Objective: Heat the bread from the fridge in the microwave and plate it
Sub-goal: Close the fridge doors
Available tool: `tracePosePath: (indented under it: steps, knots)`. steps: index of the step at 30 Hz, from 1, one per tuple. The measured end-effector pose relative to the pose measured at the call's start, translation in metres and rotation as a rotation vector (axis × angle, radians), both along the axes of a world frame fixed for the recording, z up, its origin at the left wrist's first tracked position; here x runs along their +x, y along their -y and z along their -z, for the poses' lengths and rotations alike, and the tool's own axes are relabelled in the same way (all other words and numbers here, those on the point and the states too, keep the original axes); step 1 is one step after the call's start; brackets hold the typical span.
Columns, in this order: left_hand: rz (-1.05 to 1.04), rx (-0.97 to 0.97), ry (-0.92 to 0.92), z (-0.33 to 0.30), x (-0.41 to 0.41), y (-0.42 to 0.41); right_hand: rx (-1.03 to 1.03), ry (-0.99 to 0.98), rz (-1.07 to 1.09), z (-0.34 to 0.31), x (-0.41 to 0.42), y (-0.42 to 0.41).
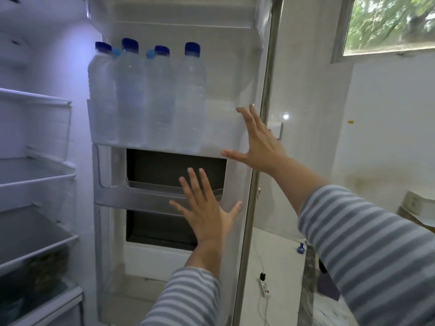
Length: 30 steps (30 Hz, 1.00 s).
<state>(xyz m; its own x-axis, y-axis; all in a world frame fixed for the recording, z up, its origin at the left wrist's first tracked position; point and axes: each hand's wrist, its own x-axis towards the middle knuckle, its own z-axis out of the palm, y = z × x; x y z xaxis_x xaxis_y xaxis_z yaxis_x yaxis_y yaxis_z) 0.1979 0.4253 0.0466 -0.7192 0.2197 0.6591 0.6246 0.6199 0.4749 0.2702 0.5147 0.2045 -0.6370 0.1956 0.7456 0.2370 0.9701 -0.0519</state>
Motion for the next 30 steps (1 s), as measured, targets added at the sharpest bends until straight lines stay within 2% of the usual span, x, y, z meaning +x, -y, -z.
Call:
tracePosePath:
  steps: [15, 26, 30]
  knots:
    - [-0.004, -0.039, -0.042, 0.005, 0.002, 0.082, 0.064, -0.095, 0.009, 0.026, -0.011, 0.075]
    - [0.105, 0.130, 0.300, 0.012, 0.003, 0.184, 0.127, -0.193, 0.039, 0.036, -0.026, 0.181]
    - [0.124, 0.142, 0.344, 0.016, -0.007, 0.219, 0.165, -0.235, 0.067, 0.039, -0.037, 0.218]
